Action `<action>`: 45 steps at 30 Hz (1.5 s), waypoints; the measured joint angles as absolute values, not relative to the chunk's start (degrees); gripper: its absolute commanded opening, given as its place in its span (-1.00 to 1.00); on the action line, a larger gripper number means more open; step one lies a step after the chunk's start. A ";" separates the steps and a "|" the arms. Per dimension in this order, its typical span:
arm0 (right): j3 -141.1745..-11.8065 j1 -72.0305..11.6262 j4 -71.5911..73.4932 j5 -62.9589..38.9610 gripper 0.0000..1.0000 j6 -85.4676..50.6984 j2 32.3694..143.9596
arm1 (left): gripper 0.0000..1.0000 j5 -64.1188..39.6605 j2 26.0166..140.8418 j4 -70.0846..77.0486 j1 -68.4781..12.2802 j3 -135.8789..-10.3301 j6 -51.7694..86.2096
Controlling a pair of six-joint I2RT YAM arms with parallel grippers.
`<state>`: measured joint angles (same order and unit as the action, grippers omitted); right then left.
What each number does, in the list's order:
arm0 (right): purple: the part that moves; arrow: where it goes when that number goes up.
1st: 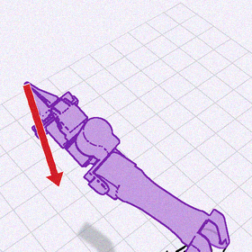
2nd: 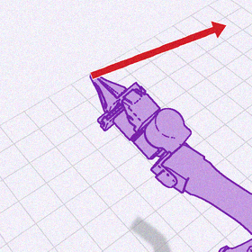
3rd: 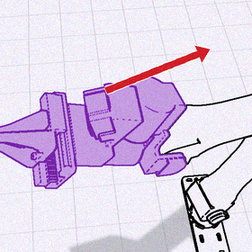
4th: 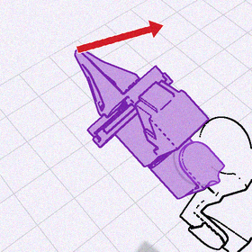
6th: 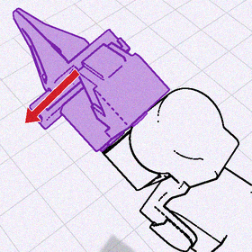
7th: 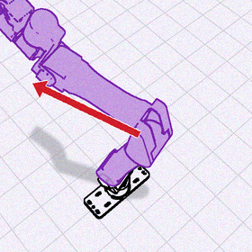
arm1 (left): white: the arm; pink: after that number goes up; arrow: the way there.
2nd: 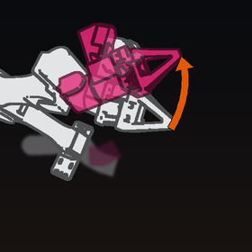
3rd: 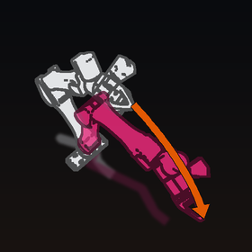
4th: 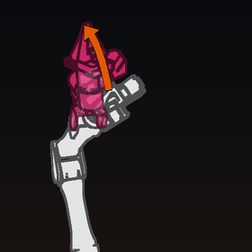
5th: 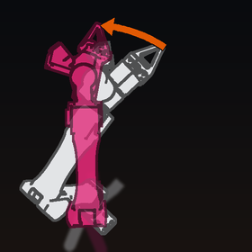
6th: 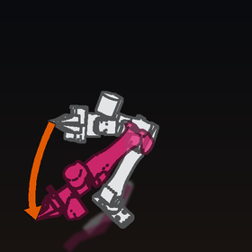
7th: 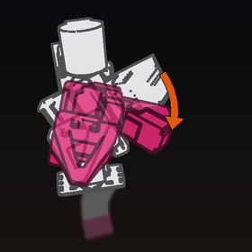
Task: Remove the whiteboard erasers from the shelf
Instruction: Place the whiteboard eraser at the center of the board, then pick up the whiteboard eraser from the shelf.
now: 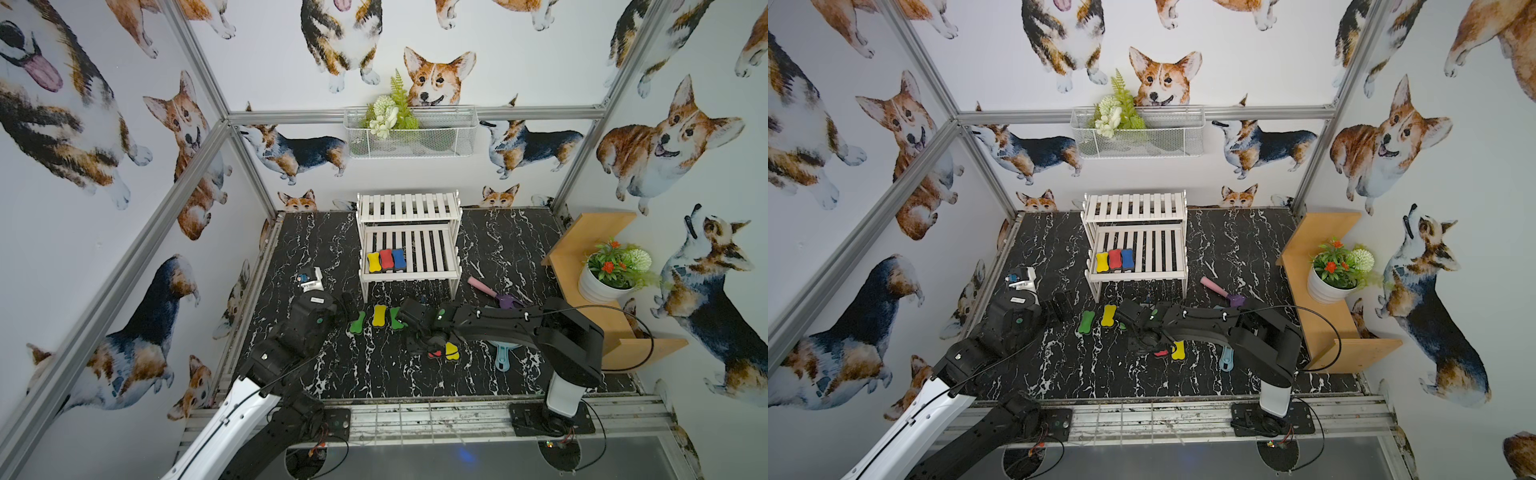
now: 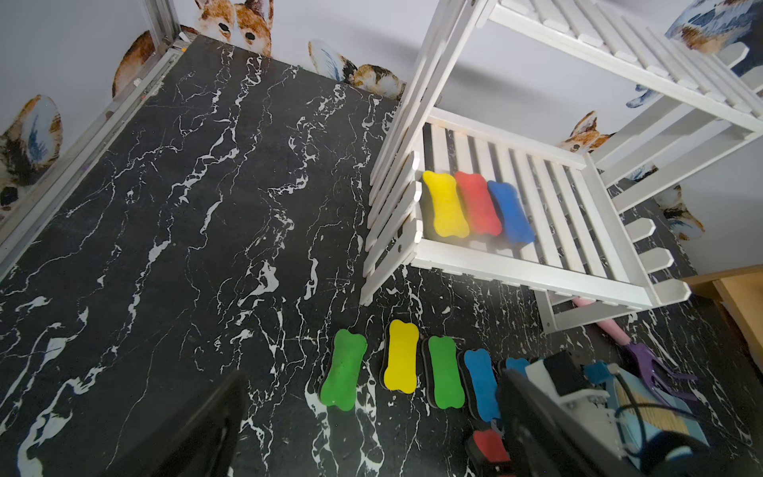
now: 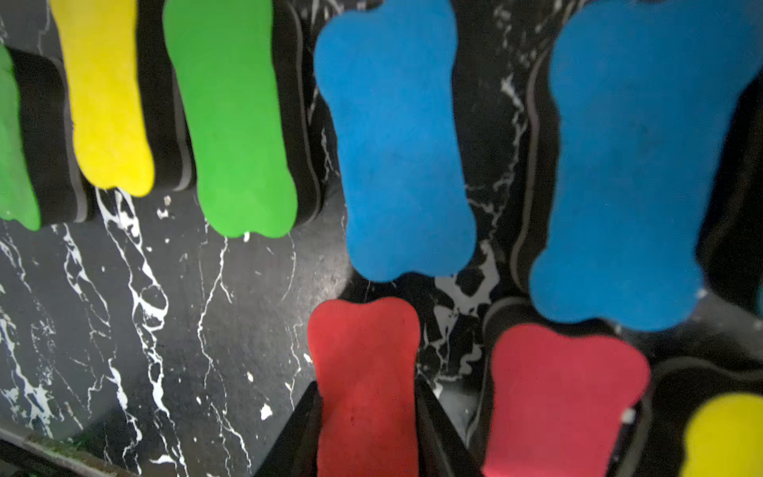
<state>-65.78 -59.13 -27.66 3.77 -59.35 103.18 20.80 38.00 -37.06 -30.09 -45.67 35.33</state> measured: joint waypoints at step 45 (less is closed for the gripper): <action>-47.07 -58.81 -17.85 30.26 0.13 -47.79 62.17 | 0.84 7.05 54.48 -27.88 -33.43 -54.41 34.20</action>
